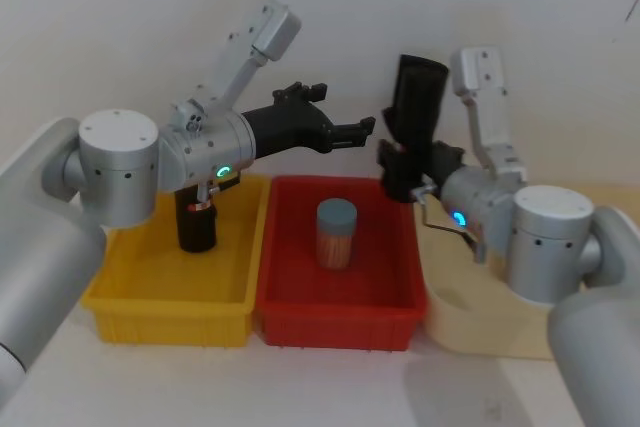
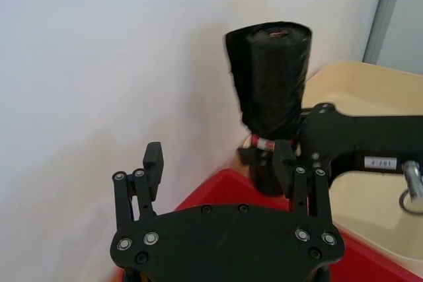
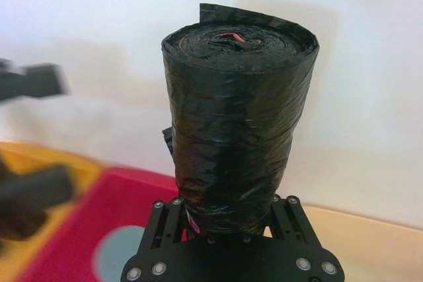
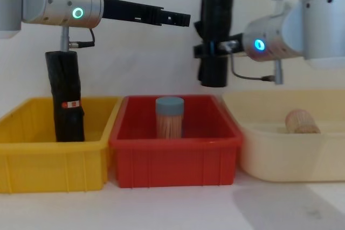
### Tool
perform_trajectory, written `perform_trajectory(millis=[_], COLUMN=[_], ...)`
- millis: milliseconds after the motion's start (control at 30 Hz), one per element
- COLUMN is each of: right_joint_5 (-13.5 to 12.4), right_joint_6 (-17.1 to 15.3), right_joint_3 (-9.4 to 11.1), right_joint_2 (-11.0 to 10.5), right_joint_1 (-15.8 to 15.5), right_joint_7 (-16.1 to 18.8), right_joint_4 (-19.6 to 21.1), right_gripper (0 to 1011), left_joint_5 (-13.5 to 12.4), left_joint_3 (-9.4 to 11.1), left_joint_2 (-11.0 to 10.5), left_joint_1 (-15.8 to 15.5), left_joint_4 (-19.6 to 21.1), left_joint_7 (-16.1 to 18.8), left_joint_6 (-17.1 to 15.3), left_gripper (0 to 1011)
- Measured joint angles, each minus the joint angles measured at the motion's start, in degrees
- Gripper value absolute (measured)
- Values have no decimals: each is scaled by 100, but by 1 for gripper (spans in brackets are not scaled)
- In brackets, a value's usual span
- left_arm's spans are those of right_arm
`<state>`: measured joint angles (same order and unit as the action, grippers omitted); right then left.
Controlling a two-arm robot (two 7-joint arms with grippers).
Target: Pick up the garbage bag with the one hand and transfer it to the other hand.
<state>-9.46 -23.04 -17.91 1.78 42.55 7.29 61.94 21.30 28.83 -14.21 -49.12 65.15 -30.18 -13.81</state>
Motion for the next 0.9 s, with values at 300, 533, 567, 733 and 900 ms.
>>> perform_trajectory(millis=[300, 533, 567, 733, 900], right_joint_5=[211, 347, 359, 442, 492], right_joint_6=[-24, -133, -146, -264, -332], right_joint_3=[221, 354, 360, 379, 391], right_joint_2=[-341, -597, -622, -793, -890], right_joint_1=[-113, -193, -200, -248, -276], right_joint_7=[-350, -508, -511, -499, -477], right_joint_4=[76, 189, 203, 302, 359], right_gripper=[535, 535, 535, 661, 801], left_joint_5=[0, 0, 0, 0, 0], left_joint_3=[0, 0, 0, 0, 0], left_joint_2=[0, 0, 0, 0, 0], left_joint_1=[0, 0, 0, 0, 0], left_joint_4=[0, 0, 0, 0, 0], left_joint_7=[1, 0, 1, 1, 1], left_joint_6=[0, 0, 0, 0, 0], left_gripper=[1001, 1001, 1001, 1001, 1001])
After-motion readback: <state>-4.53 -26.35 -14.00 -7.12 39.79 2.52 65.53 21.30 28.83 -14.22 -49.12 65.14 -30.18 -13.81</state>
